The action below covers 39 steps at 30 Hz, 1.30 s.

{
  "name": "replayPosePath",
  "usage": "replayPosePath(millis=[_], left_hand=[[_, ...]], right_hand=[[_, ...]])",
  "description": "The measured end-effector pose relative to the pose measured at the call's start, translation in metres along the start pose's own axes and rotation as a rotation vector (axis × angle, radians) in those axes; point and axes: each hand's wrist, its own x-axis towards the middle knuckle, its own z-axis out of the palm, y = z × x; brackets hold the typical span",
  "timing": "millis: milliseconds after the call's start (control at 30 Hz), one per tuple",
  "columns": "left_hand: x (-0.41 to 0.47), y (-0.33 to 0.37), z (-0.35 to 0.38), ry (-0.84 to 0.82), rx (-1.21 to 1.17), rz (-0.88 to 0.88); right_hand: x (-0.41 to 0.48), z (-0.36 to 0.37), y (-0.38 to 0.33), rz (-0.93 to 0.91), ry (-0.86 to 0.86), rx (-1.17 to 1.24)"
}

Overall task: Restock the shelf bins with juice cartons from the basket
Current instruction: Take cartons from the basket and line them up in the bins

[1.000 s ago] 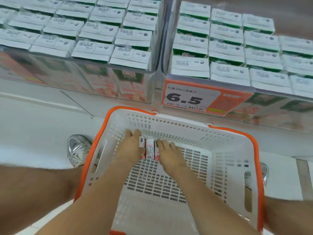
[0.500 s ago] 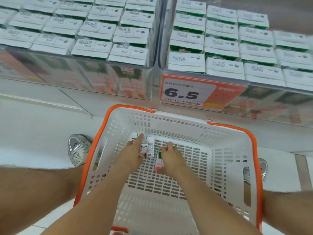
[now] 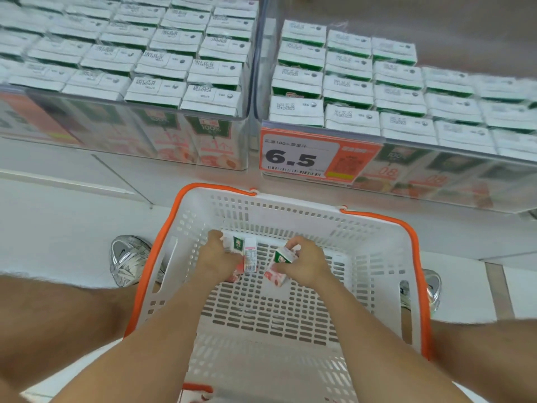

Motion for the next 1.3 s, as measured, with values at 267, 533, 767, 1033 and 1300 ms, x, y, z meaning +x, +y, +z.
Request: replayPosePath(millis=[267,533,767,1033,1300], left_hand=[[-0.048,0.028,-0.050,-0.419,-0.426,-0.034],[-0.113,0.080,-0.094,-0.596,-0.348,0.195],[-0.178,0.126,-0.136,-0.430,-0.095,0.498],[-0.240,0.169,-0.191,-0.121,-0.081,0.794],[-0.246,0.195,-0.257,0.123,0.025,0.874]], right_hand=[[-0.037,-0.058,-0.036,-0.078,-0.112,0.289],[-0.105,-0.090,-0.094,-0.239,-0.168,0.213],[-0.175,-0.114,-0.145,-0.413,-0.203,0.103],[-0.233,-0.110,-0.203,-0.703,0.136,0.313],[-0.240,-0.105,-0.253,-0.815,0.430,0.193]])
